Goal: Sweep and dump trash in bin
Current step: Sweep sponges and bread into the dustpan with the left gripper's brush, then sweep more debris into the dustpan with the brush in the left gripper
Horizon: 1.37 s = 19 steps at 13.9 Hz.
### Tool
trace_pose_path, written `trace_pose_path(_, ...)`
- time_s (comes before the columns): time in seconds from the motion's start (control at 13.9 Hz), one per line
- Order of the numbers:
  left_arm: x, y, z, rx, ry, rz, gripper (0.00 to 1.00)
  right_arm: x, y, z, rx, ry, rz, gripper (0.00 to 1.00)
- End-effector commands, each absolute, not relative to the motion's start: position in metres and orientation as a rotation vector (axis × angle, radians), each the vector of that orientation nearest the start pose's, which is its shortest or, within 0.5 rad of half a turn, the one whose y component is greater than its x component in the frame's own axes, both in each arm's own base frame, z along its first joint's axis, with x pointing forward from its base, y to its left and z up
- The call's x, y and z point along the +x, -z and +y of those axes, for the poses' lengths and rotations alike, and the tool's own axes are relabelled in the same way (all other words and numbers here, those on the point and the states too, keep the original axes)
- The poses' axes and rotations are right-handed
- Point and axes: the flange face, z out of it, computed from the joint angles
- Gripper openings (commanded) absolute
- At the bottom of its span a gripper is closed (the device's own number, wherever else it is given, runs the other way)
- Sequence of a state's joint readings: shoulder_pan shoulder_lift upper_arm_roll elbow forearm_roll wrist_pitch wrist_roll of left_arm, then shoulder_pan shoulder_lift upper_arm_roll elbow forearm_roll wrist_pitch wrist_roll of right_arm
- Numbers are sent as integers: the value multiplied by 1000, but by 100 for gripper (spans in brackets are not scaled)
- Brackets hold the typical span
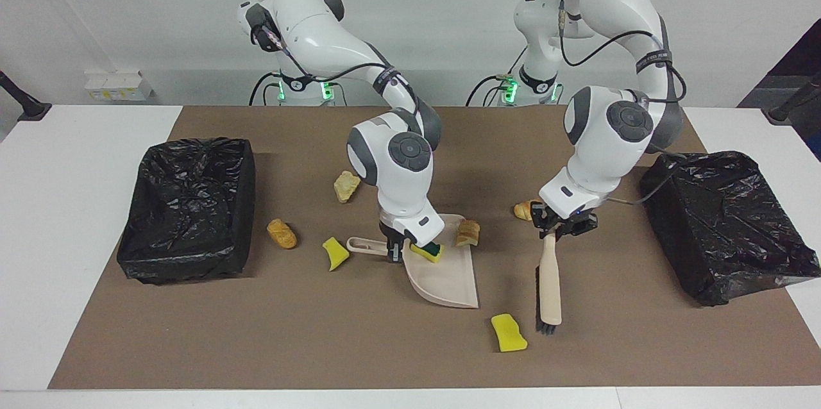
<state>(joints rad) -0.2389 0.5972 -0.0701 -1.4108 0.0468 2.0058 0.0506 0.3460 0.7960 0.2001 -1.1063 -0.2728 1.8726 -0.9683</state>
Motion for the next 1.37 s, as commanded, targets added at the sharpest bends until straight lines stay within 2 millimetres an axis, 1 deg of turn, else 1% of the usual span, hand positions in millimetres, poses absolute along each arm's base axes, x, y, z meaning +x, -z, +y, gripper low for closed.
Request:
trace_pose_path(0.0, 680, -370, -212, -3008, -124, 654, 0, 679, -345, 341, -2373, -41, -2192, 0)
trace_pose_path(0.22, 654, -401, -212, -2981, -263, 769, 0, 679, -345, 341, -2386, -40, -2176, 0)
trace_pose_path(0.36, 628, -419, -208, -2953, -362, 849, 0, 679, -345, 342, -2398, -39, -2163, 0)
trace_pose_path(0.43, 619, -426, -207, -2945, -387, 875, 0, 679, -345, 342, -2398, -39, -2163, 0)
trace_pose_path(0.5, 615, -431, -209, -2944, -390, 877, 0, 679, -345, 341, -2399, -38, -2159, 0)
trace_pose_path(0.65, 620, -433, -206, -2950, -357, 863, 0, 679, -345, 342, -2399, -38, -2159, 0)
trace_pose_path(0.86, 638, -432, -188, -2975, -228, 819, 0, 679, -346, 342, -2411, -35, -2147, 0)
trace_pose_path(0.94, 646, -430, -170, -2990, -189, 782, 0, 679, -346, 342, -2413, -35, -2145, 0)
trace_pose_path(1.01, 650, -425, -155, -2998, -173, 760, 0, 679, -346, 342, -2415, -35, -2143, 0)
trace_pose_path(1.22, 666, -424, -114, -3014, -86, 710, 0, 678, -347, 344, -2424, -33, -2131, 0)
trace_pose_path(1.3, 671, -423, -111, -3018, -49, 704, 0, 678, -347, 343, -2426, -33, -2129, 0)
